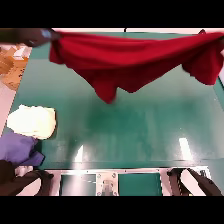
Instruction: Fold the shirts.
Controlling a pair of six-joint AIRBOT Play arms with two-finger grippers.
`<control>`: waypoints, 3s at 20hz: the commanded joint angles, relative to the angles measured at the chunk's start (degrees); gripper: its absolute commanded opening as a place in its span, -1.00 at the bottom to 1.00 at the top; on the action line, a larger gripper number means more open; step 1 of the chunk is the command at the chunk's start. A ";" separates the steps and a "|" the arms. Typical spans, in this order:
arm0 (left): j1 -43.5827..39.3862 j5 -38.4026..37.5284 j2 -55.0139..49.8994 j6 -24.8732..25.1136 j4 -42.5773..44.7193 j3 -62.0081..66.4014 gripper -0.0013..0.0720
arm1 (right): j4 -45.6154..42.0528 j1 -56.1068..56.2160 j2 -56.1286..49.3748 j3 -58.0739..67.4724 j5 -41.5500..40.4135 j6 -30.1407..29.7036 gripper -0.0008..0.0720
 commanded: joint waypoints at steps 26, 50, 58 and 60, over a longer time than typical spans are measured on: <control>0.48 28.85 -23.17 16.65 -13.60 -44.61 0.62 | -6.34 12.22 -32.70 -22.86 -19.04 -2.75 0.07; 14.62 11.13 -23.17 15.63 -3.78 -38.47 0.59 | 4.00 36.13 -36.20 -43.08 -32.72 3.96 -0.93; 13.94 8.72 -23.17 15.69 -3.54 -40.59 0.59 | -25.27 20.70 -16.83 -41.09 -9.60 15.85 -0.94; 11.56 9.27 -23.17 16.46 -3.45 -45.31 0.59 | -28.02 15.67 -16.55 -41.44 -9.01 16.46 -0.94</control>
